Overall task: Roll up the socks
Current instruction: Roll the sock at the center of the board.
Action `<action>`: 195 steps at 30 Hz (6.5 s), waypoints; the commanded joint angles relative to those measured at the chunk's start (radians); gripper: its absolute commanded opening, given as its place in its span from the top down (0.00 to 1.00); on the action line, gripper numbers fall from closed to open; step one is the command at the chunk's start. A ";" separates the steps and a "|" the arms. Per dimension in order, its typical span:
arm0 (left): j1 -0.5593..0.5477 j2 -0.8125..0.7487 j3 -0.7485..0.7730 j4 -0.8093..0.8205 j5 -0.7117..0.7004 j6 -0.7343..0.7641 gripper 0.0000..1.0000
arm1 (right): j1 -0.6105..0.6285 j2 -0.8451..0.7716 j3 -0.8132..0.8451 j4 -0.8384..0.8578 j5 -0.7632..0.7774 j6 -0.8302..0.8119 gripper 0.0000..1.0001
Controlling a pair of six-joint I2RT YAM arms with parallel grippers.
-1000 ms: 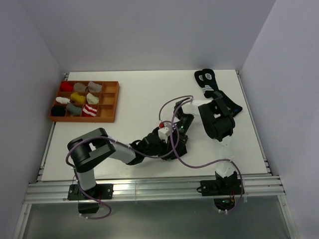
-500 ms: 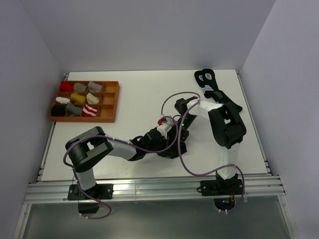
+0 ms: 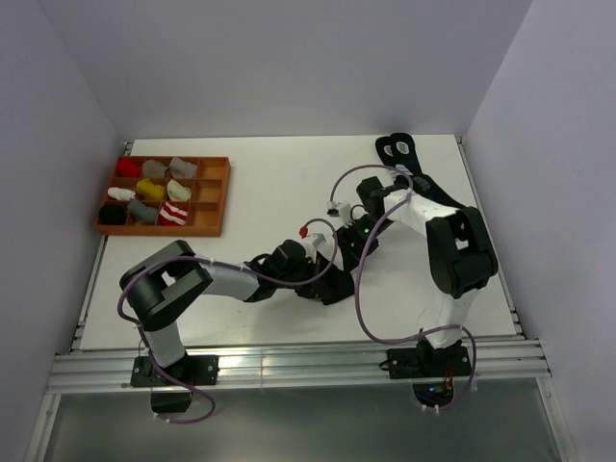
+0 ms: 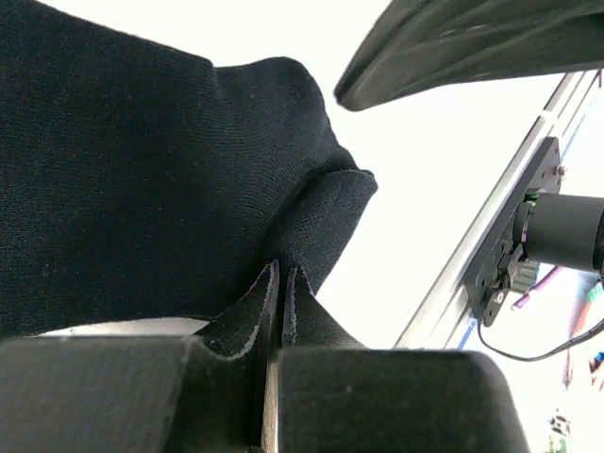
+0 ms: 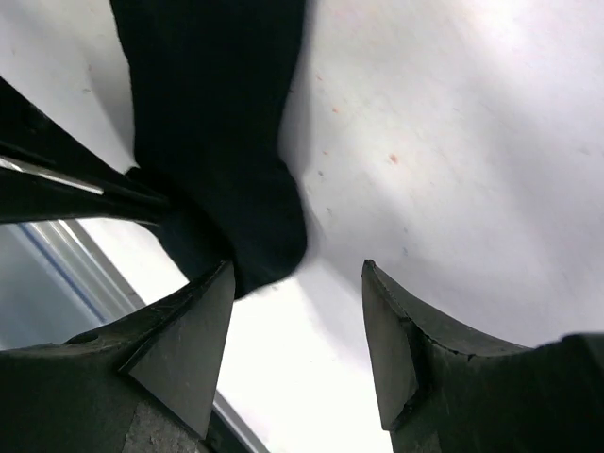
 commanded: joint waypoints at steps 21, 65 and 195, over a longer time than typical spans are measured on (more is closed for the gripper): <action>0.167 0.122 0.157 -0.673 0.324 0.182 1.00 | -0.002 -0.502 -0.343 0.231 0.059 -0.232 0.43; 0.202 0.197 0.275 -0.791 0.420 0.222 1.00 | 0.752 -0.466 -0.546 0.534 0.372 -0.259 0.54; -0.214 -0.240 -0.350 0.315 -0.383 0.286 0.56 | 0.308 0.452 0.379 -0.575 -0.233 -0.400 0.76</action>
